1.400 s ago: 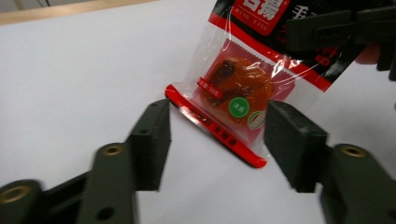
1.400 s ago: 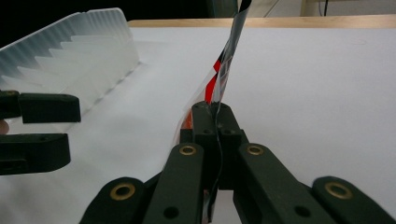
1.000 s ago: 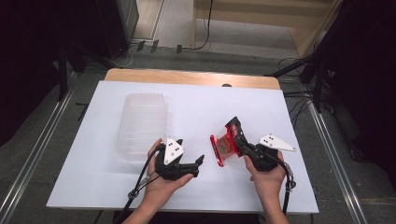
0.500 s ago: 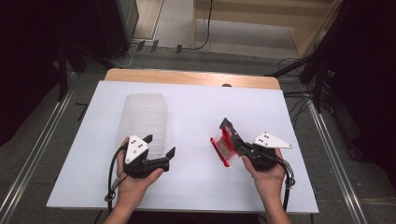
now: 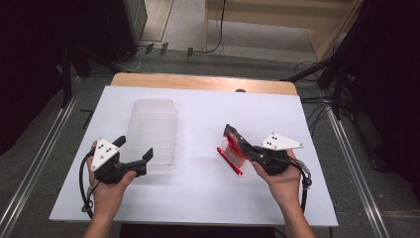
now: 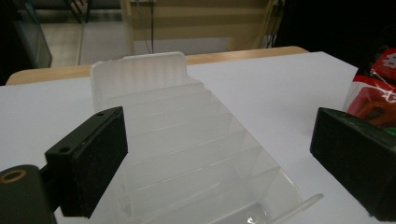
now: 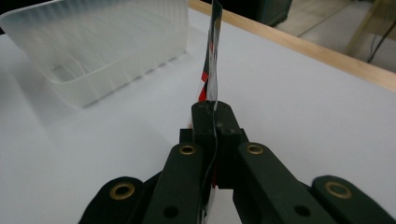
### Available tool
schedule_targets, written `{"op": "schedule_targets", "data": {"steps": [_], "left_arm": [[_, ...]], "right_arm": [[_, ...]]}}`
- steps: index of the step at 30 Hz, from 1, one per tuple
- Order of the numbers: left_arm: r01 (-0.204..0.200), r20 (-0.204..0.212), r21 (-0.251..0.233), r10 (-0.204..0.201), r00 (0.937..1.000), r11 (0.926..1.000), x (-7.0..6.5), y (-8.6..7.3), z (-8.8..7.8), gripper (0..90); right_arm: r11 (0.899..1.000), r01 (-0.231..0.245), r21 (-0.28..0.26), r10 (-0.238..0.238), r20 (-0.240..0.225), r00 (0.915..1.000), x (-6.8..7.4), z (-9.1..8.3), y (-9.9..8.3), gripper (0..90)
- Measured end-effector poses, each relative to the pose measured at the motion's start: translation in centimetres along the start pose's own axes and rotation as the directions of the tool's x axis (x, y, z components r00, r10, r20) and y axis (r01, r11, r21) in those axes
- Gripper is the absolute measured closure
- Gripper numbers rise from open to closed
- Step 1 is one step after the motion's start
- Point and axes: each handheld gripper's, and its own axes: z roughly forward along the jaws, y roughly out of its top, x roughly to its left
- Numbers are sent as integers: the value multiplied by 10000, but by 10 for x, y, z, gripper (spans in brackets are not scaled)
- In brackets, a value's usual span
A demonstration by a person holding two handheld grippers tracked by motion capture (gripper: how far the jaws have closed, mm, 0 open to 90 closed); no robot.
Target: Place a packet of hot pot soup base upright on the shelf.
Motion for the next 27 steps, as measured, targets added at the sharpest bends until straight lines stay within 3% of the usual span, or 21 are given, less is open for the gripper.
{"op": "schedule_targets", "data": {"steps": [2,7,12,16,20,27], "left_arm": [[-2,-25,-34,2,10000,10000,7,0,-4,30],[0,200,99,-2,9998,10000,23,-3,-10,30],[237,93,202,-239,9997,9995,38,-5,-14,27],[238,161,274,-243,9996,9993,44,-7,-15,28],[371,191,361,-378,9991,9987,48,-9,-15,28],[508,217,334,-516,9984,9981,53,-10,-17,28]], "right_arm": [[9999,99,-101,-103,-324,9994,-2,4,3,900],[9986,533,-1,-532,-494,9974,-3,15,12,900],[9944,1052,-132,-1059,-815,9910,-4,26,25,900],[9886,1475,-289,-1497,-1016,9835,-5,35,33,900],[9897,1375,-390,-1412,-1198,9827,-6,40,40,900],[9829,1716,-670,-1803,-1581,9708,-6,47,52,900]]}}
